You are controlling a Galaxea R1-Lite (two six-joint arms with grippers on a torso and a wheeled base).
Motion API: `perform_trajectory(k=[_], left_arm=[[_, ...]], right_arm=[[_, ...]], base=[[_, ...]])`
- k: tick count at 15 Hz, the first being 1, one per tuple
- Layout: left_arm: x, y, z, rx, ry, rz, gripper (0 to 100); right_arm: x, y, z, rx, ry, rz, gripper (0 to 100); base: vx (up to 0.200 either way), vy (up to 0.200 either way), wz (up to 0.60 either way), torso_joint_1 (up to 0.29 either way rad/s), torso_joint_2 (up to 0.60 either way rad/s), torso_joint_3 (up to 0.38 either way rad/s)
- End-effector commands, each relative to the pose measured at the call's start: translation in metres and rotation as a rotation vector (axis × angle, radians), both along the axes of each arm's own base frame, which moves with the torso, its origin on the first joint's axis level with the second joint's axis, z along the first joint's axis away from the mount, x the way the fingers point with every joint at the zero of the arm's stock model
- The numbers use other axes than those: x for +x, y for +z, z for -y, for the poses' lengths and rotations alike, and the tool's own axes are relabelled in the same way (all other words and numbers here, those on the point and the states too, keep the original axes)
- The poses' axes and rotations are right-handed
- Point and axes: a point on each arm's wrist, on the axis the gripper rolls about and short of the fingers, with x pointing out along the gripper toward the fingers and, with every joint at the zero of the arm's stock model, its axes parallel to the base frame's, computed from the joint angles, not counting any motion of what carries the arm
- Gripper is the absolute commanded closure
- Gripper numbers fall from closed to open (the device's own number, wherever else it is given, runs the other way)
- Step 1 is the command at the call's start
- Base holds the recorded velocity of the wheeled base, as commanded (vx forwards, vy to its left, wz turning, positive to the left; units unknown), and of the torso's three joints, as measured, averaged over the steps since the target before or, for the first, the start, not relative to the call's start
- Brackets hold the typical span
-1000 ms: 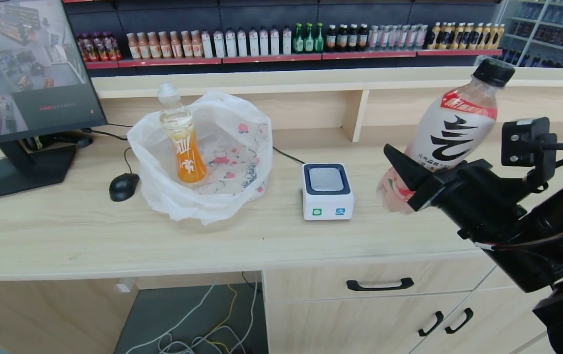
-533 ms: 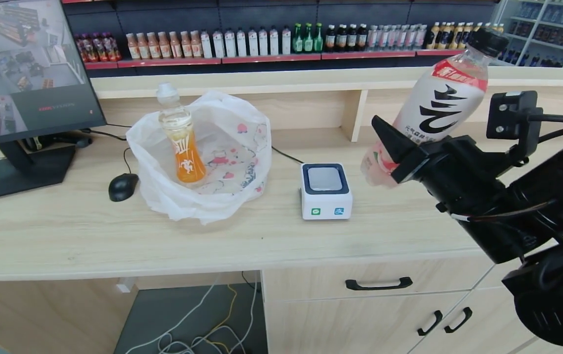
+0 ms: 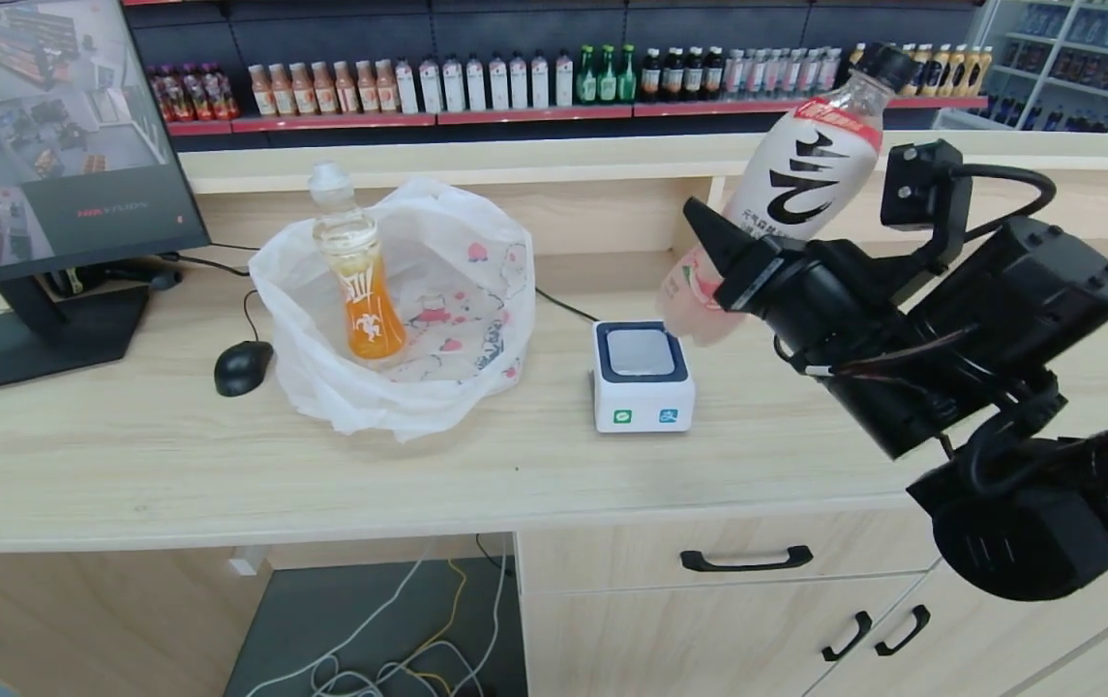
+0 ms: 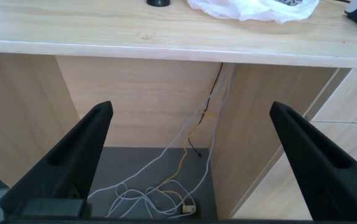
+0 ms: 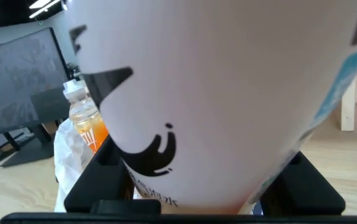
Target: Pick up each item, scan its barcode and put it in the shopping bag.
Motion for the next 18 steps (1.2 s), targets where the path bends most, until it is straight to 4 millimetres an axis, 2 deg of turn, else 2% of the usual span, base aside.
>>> perform_trajectory(k=[1, 6, 11, 15, 18], left_arm=[[0.0, 0.0, 0.0, 0.0, -0.002, 0.0, 0], [0.0, 0.0, 0.0, 0.0, 0.0, 0.0, 0], [0.0, 0.0, 0.0, 0.0, 0.0, 0.0, 0], [0.0, 0.0, 0.0, 0.0, 0.0, 0.0, 0], [0.0, 0.0, 0.0, 0.0, 0.0, 0.0, 0]], right_arm=[[0.014, 0.022, -0.017, 0.109, 0.063, 0.014, 100], [0.032, 0.005, -0.029, 0.254, 0.155, -0.096, 100], [0.048, 0.002, -0.04, 0.396, 0.238, -0.146, 100], [0.052, -0.002, -0.046, 0.472, 0.285, -0.193, 100], [0.055, -0.014, -0.046, 0.538, 0.307, -0.259, 100]], base=[[0.0, 0.0, 0.0, 0.0, 0.0, 0.0], [0.0, 0.0, 0.0, 0.0, 0.0, 0.0], [0.0, 0.0, 0.0, 0.0, 0.0, 0.0], [0.0, 0.0, 0.0, 0.0, 0.0, 0.0], [0.0, 0.0, 0.0, 0.0, 0.0, 0.0]])
